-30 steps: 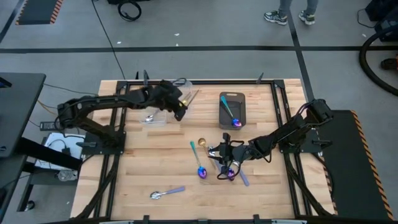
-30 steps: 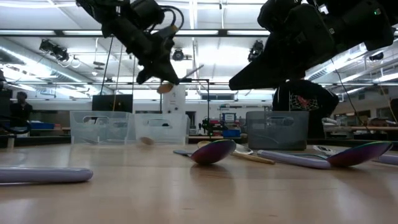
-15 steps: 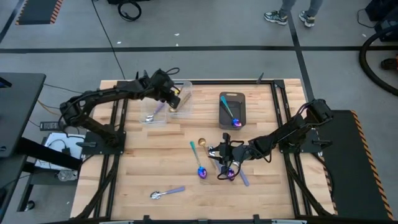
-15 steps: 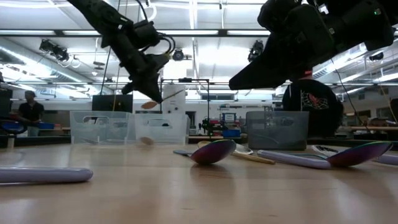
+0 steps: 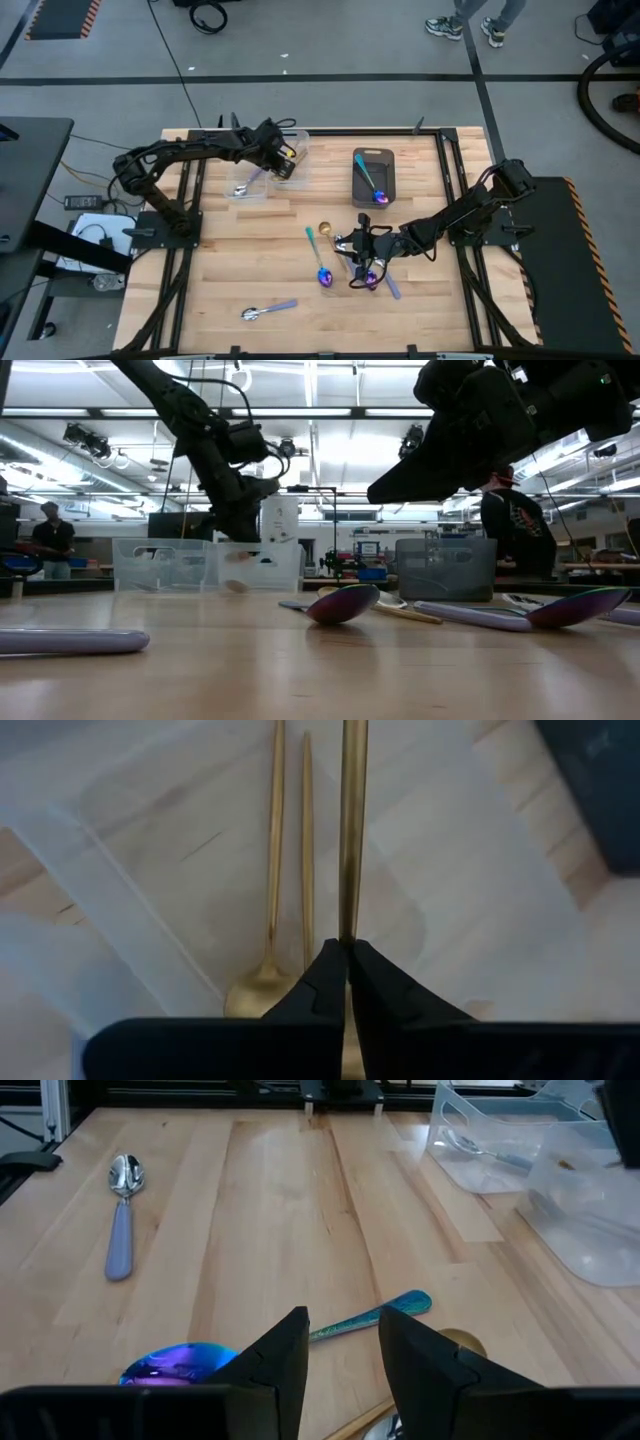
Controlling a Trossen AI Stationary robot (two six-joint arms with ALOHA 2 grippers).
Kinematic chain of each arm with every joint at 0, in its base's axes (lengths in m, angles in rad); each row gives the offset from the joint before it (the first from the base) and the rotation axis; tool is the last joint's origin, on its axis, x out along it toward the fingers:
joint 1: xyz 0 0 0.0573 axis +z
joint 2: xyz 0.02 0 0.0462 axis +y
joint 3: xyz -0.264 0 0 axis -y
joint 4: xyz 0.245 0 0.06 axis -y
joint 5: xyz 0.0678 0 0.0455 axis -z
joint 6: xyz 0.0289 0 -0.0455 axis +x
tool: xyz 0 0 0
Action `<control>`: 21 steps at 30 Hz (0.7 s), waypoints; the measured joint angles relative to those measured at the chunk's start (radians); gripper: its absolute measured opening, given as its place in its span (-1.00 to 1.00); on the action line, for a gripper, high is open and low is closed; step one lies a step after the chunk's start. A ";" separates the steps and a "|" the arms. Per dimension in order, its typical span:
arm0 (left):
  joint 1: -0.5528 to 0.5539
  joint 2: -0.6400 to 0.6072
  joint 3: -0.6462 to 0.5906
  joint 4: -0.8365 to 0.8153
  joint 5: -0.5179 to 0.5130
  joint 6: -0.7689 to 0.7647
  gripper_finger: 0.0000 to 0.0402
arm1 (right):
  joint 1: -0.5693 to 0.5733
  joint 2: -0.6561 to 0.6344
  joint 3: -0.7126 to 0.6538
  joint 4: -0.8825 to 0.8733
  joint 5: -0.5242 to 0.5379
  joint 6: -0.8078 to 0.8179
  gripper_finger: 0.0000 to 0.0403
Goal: Sort silverware by color (type)
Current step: Put the gold spoon into the right transparent bin, then put the purple spoon into the left transparent bin
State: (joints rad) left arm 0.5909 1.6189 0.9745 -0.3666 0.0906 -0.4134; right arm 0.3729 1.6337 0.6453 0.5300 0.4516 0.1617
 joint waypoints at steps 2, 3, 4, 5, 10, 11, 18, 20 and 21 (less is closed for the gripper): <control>0.000 0.015 0.000 0.001 -0.001 -0.002 -0.93 | 0.000 0.000 0.000 -0.003 0.000 0.000 -0.33; 0.000 0.022 0.000 0.010 -0.001 -0.003 -0.92 | 0.000 0.000 0.000 -0.006 0.000 0.000 -0.33; 0.000 0.024 0.000 0.009 -0.001 -0.008 -0.92 | 0.000 0.000 0.000 -0.007 0.000 0.001 -0.33; -0.003 0.024 0.000 0.005 -0.004 -0.013 -0.91 | 0.000 0.000 0.000 -0.008 0.000 0.000 -0.33; -0.013 0.027 0.000 0.007 -0.009 -0.013 -0.71 | 0.000 0.000 0.000 -0.008 0.000 0.000 -0.33; -0.015 0.027 0.000 0.001 -0.009 -0.014 -0.66 | 0.000 0.000 0.000 -0.008 0.000 0.000 -0.33; -0.053 -0.001 0.000 0.000 -0.085 0.052 -0.43 | 0.000 0.000 0.000 -0.016 0.000 0.000 -0.33; -0.076 -0.023 0.000 -0.001 -0.137 0.086 -0.42 | 0.000 0.000 0.000 -0.017 0.000 0.002 -0.33; -0.087 -0.036 0.000 -0.002 -0.156 0.093 -0.41 | 0.000 0.000 0.000 -0.017 0.000 0.003 -0.33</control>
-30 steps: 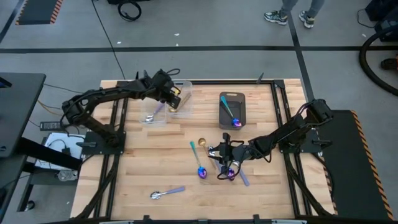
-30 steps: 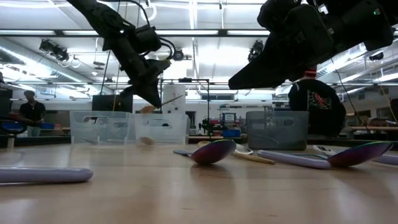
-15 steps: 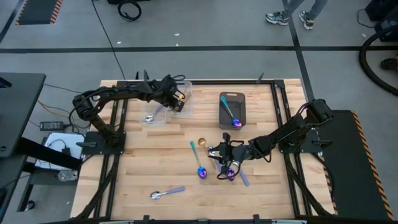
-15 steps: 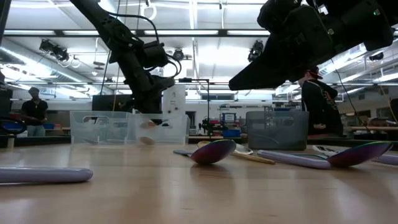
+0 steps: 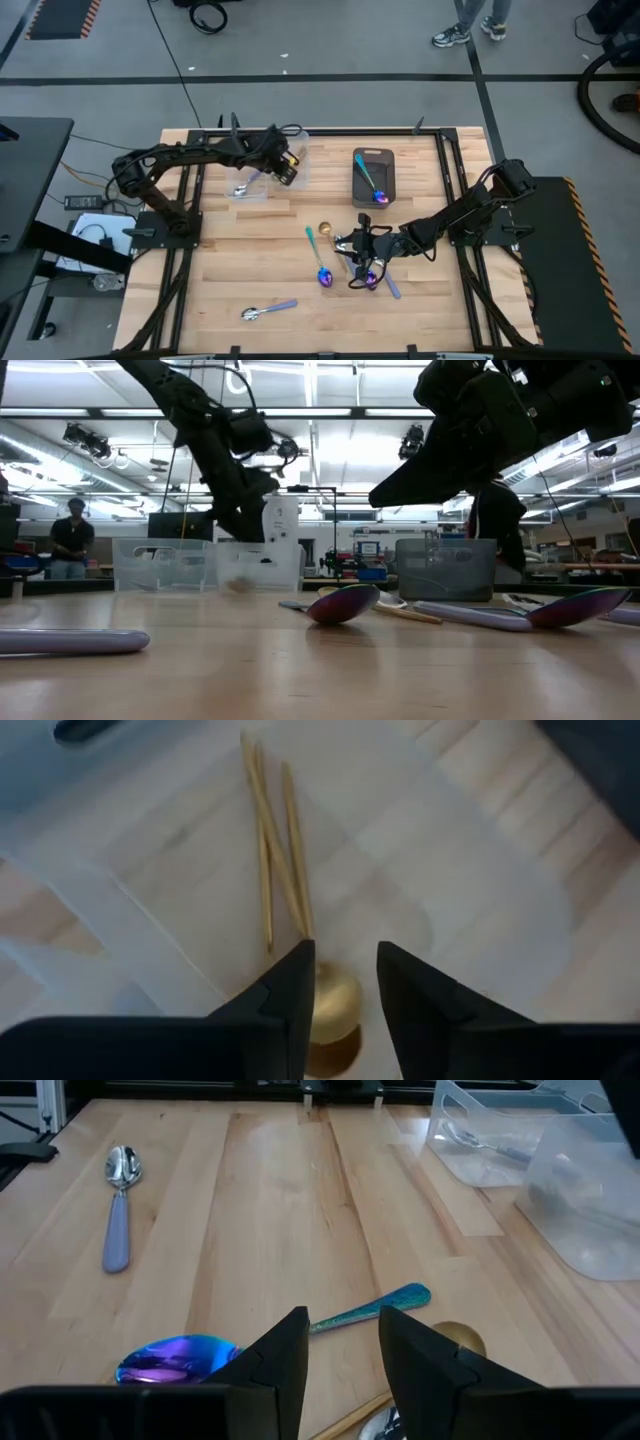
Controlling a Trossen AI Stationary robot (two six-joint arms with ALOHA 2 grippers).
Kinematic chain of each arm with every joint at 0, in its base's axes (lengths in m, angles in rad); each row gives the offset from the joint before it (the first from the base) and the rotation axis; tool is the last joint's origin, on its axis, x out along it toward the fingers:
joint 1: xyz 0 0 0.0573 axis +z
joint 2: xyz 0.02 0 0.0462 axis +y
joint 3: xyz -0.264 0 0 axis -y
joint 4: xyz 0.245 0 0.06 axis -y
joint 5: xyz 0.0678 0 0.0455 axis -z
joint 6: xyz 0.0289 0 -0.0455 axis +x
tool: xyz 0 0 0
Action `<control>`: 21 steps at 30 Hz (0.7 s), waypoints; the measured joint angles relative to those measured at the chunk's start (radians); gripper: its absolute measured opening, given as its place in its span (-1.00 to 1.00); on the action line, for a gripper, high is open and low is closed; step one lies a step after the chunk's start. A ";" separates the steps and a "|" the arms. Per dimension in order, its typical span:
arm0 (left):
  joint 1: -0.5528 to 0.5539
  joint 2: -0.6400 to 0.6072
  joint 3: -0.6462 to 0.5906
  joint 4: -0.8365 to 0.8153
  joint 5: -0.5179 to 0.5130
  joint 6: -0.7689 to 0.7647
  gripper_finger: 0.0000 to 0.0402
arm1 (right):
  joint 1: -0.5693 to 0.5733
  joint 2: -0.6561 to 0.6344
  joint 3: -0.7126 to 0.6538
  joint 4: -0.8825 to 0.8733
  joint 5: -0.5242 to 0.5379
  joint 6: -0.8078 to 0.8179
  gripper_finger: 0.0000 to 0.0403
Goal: Sort silverware by color (type)
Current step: Put the purple spoon into the left transparent bin
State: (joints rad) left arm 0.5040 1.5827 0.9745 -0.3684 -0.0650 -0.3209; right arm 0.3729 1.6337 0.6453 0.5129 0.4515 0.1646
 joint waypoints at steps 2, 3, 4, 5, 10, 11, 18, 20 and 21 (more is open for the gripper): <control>-0.019 -0.025 0.000 -0.001 -0.015 0.013 -0.41 | 0.000 0.000 0.000 0.000 0.000 0.000 -0.33; -0.026 -0.038 0.000 -0.004 -0.017 0.014 -0.41 | -0.001 0.000 0.000 0.000 0.000 0.000 -0.33; -0.034 -0.050 0.000 -0.010 -0.018 0.013 -0.41 | -0.001 0.000 0.000 0.000 0.000 0.000 -0.33; -0.042 -0.062 0.000 -0.014 -0.018 0.011 -0.41 | -0.001 0.000 0.000 0.000 0.000 0.000 -0.33; -0.102 -0.115 0.000 -0.033 -0.025 0.004 -0.41 | -0.001 0.000 0.000 0.000 0.000 0.000 -0.33; -0.121 -0.125 0.000 -0.034 -0.034 0.003 -0.41 | -0.001 0.000 0.000 0.000 0.000 0.001 -0.33; -0.241 -0.183 0.000 -0.075 -0.099 -0.033 -0.41 | -0.001 0.000 0.000 -0.012 0.000 0.008 -0.33; -0.280 -0.192 0.001 -0.082 -0.102 -0.054 -0.41 | -0.002 0.000 0.000 -0.014 0.000 0.010 -0.33; -0.304 -0.193 0.001 -0.092 -0.104 -0.062 -0.41 | -0.002 0.000 0.000 -0.016 0.000 0.015 -0.33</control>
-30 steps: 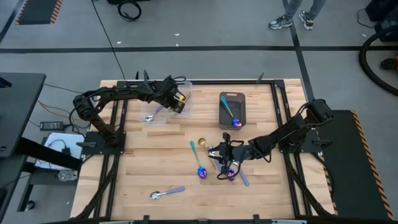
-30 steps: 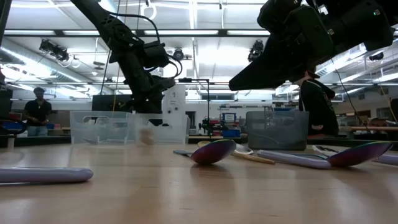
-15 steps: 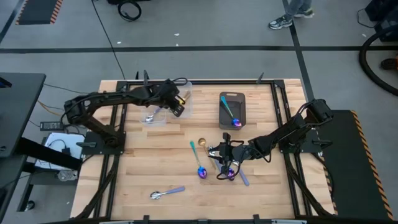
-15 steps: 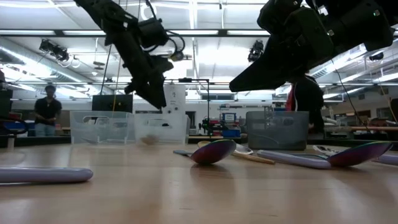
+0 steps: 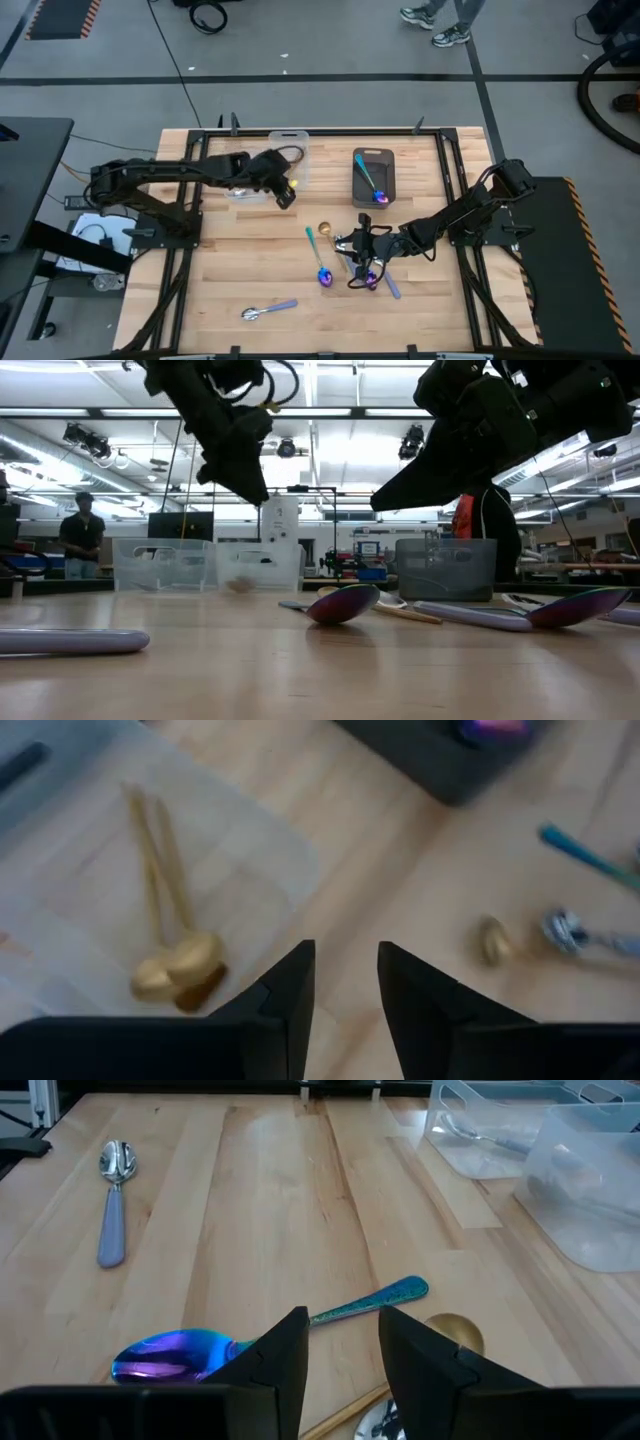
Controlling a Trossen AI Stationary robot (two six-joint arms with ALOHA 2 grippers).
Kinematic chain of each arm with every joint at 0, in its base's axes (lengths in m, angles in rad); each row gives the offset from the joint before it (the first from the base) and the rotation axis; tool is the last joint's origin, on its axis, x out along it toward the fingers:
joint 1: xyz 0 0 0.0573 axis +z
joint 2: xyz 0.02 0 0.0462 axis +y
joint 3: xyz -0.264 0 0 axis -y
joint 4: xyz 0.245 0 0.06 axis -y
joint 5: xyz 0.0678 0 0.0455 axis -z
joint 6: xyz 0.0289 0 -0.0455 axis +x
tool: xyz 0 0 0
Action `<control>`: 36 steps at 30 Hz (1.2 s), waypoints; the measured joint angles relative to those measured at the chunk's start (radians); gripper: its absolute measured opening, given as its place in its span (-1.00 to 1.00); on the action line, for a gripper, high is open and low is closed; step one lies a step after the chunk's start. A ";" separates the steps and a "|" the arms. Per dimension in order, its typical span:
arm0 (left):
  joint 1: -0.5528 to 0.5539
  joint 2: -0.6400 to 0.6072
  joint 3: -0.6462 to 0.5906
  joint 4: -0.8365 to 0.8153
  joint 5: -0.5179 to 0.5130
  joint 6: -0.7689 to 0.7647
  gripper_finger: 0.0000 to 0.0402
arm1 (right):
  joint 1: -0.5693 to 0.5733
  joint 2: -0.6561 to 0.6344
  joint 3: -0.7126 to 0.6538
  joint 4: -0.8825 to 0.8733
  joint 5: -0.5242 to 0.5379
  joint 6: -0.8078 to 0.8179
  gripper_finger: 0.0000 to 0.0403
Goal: Sort silverware by color (type)
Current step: Put the purple spoon into the left transparent bin
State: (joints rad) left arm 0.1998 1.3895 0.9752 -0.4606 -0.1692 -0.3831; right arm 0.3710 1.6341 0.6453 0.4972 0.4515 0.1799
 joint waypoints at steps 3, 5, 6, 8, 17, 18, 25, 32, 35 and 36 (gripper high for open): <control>-0.084 0.001 0.000 -0.017 0.001 -0.018 -0.41 | 0.000 0.000 0.000 -0.006 0.000 0.008 -0.33; -0.147 0.001 0.000 -0.033 0.003 -0.021 -0.41 | 0.000 0.000 0.000 -0.006 0.000 0.008 -0.33; -0.180 0.001 0.000 -0.040 0.003 -0.025 -0.41 | 0.000 0.000 0.000 -0.006 0.001 0.008 -0.33; -0.245 0.002 0.000 -0.040 0.003 -0.044 -0.41 | 0.000 0.000 0.000 -0.006 0.001 0.004 -0.33; -0.488 0.029 -0.001 -0.078 -0.057 -0.182 -0.41 | 0.000 0.000 0.000 -0.005 0.025 0.003 -0.33; -0.506 0.032 0.000 -0.075 -0.064 -0.191 -0.41 | 0.000 0.000 0.000 -0.004 0.027 0.002 -0.33; -0.579 0.040 -0.001 -0.083 -0.075 -0.290 -0.41 | -0.010 0.000 0.001 0.002 0.028 0.001 -0.33; -0.633 0.098 0.000 -0.085 -0.071 -0.356 -0.41 | -0.015 0.000 0.001 -0.001 0.032 0.003 -0.33; -0.650 0.133 0.013 -0.096 -0.064 -0.371 -0.41 | -0.018 0.000 0.001 0.002 0.058 0.003 -0.33; -0.655 0.147 0.024 -0.097 -0.063 -0.372 -0.41 | -0.020 0.000 0.001 0.002 0.061 0.003 -0.33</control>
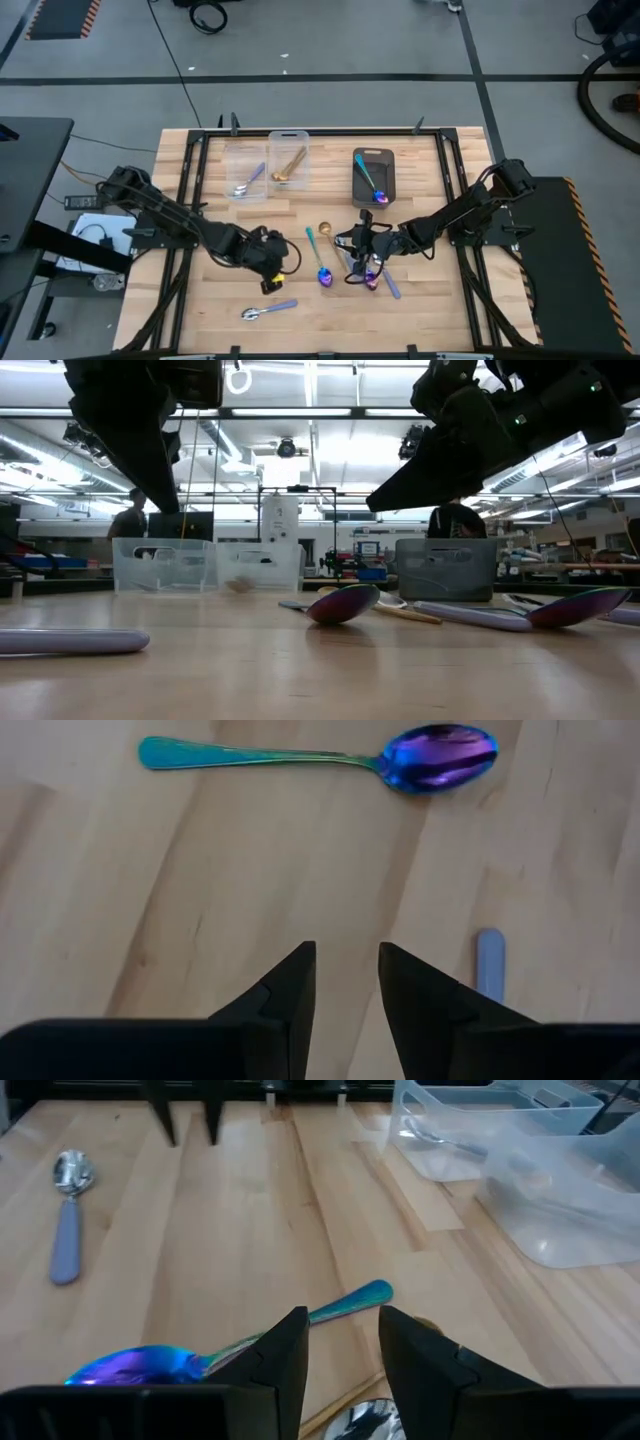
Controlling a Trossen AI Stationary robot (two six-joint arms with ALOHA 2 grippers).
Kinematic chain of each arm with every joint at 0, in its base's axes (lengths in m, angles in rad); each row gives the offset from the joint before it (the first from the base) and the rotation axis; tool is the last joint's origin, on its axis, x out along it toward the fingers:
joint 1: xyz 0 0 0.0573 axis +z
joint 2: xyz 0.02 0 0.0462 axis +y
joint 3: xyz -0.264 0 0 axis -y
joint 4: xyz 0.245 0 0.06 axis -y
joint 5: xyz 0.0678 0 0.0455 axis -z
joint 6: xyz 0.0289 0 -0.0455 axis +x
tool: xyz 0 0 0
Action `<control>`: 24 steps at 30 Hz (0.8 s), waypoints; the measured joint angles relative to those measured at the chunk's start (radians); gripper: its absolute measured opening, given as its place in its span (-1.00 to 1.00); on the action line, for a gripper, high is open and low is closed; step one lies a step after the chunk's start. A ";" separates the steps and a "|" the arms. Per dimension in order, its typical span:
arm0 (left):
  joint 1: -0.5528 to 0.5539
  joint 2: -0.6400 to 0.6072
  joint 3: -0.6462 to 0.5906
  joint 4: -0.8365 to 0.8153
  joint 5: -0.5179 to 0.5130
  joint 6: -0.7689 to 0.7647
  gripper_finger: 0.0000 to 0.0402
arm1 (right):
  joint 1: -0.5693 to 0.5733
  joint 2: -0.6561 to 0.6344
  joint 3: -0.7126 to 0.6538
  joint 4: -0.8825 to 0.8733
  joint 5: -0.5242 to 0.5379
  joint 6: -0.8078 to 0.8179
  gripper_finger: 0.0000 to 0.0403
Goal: Sort silverware by color (type)
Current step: Put the purple spoon into the left transparent bin
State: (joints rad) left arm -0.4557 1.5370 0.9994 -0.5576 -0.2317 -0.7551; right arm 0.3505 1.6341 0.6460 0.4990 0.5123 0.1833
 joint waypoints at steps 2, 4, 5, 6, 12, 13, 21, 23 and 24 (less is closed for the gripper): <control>-0.013 0.032 0.035 -0.025 0.000 0.000 -0.41 | -0.007 0.000 0.000 0.000 0.000 -0.001 -0.33; -0.029 0.074 0.079 -0.061 0.000 -0.001 -0.41 | -0.012 0.000 0.000 0.000 -0.002 0.000 -0.33; -0.037 0.095 0.102 -0.087 0.000 0.000 -0.41 | -0.013 0.000 0.000 0.000 -0.004 0.000 -0.33; -0.047 0.117 0.126 -0.112 0.000 0.000 -0.41 | -0.013 0.000 0.000 -0.001 -0.004 -0.001 -0.33; -0.098 0.217 0.234 -0.180 0.012 -0.008 -0.41 | -0.015 0.000 0.000 -0.005 -0.005 -0.023 -0.33; -0.107 0.229 0.249 -0.182 0.012 -0.021 -0.41 | -0.015 0.000 0.000 -0.006 -0.005 -0.026 -0.33; -0.184 0.282 0.308 -0.192 0.014 -0.098 -0.41 | -0.036 0.000 0.000 -0.006 -0.008 -0.058 -0.33; -0.201 0.298 0.319 -0.205 0.022 -0.118 -0.41 | -0.045 0.000 0.000 -0.005 -0.008 -0.064 -0.33; -0.208 0.308 0.326 -0.212 0.027 -0.130 -0.41 | -0.049 0.000 0.000 -0.005 -0.008 -0.068 -0.33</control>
State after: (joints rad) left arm -0.6639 1.8446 1.3257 -0.7696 -0.2045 -0.8849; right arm 0.3018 1.6341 0.6456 0.4935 0.5041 0.1152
